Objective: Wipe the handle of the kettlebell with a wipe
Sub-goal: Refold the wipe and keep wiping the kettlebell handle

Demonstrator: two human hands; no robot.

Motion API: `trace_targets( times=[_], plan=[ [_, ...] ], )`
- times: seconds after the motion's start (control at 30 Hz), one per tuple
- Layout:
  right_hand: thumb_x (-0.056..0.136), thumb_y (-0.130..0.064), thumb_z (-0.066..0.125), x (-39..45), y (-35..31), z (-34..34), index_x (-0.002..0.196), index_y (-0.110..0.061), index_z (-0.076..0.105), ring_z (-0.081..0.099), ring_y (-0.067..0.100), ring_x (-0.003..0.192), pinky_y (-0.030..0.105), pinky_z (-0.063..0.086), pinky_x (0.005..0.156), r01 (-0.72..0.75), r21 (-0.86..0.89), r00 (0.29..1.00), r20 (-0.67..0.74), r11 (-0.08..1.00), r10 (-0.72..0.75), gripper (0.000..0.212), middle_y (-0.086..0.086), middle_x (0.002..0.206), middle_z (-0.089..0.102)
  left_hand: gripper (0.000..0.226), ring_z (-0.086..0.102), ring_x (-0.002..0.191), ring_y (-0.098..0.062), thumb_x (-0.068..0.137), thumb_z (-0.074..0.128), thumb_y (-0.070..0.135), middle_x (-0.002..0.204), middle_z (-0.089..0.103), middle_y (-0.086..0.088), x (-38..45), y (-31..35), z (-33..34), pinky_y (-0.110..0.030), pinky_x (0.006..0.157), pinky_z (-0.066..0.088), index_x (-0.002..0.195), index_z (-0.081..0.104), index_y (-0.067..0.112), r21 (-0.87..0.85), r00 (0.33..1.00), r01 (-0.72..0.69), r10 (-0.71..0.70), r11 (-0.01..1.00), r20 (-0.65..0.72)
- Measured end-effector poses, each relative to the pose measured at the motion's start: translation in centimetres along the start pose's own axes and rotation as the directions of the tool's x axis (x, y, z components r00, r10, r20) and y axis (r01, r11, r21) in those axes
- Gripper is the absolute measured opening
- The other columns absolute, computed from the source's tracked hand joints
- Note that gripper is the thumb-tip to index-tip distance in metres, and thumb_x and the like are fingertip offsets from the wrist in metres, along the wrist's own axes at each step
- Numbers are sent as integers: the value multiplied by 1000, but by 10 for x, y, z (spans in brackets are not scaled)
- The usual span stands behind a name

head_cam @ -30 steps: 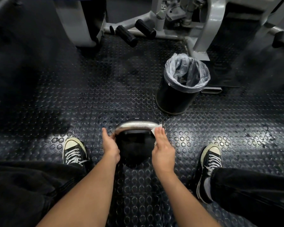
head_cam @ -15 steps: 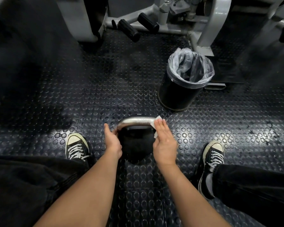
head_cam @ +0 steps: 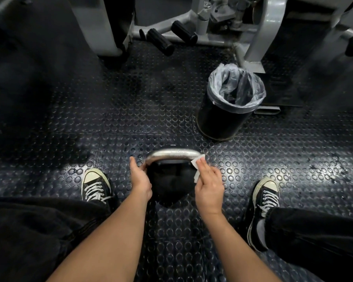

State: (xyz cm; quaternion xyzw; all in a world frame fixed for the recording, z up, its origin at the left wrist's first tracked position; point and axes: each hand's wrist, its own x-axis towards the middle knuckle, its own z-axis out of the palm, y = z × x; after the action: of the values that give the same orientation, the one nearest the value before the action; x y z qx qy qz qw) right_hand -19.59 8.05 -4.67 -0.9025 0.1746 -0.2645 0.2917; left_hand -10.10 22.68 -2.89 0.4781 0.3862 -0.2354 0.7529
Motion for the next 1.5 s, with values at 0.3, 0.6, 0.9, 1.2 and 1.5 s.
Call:
trace_targets(
  times=[0.3,0.6,0.9,1.2,1.5],
  plan=[
    [89,-4,67,11,-1,15,99,-9,70,51,0,86,8,41,83,-95,20,995,-6,995,95,12,1,97,66,76,63,86,-20,101,27,70,108,68,-9,1,-1,-1,-53,113,40,131,62,9,-7,1000,-16,16,1000,-26],
    [81,2,71,18,0,19,86,-7,66,44,-2,79,6,42,73,-133,77,990,-42,988,136,12,5,87,61,80,65,94,-24,100,28,72,109,68,-10,0,2,-2,-41,85,51,135,61,8,-10,1000,-6,6,1000,-7],
    [80,4,72,19,0,18,89,-6,71,49,-3,82,10,48,76,-55,85,997,-46,995,59,13,4,91,65,78,66,96,-25,100,28,72,106,69,-11,-1,1,-1,-36,70,52,130,62,9,-11,1000,4,-4,1000,-2],
    [79,1,73,20,0,17,88,-10,72,51,-2,77,10,48,74,-31,50,999,9,998,31,14,0,90,66,74,64,91,-21,101,25,70,110,68,-9,0,0,-1,-41,78,55,121,66,12,-21,1000,7,-6,1000,18],
    [74,6,77,20,0,23,76,-7,66,40,0,67,8,37,66,-10,17,1000,-26,1000,11,18,3,80,59,78,61,79,-17,103,25,68,105,67,-7,-1,1,0,-51,117,27,135,61,7,-13,1000,-2,2,1000,-23]
  ],
)
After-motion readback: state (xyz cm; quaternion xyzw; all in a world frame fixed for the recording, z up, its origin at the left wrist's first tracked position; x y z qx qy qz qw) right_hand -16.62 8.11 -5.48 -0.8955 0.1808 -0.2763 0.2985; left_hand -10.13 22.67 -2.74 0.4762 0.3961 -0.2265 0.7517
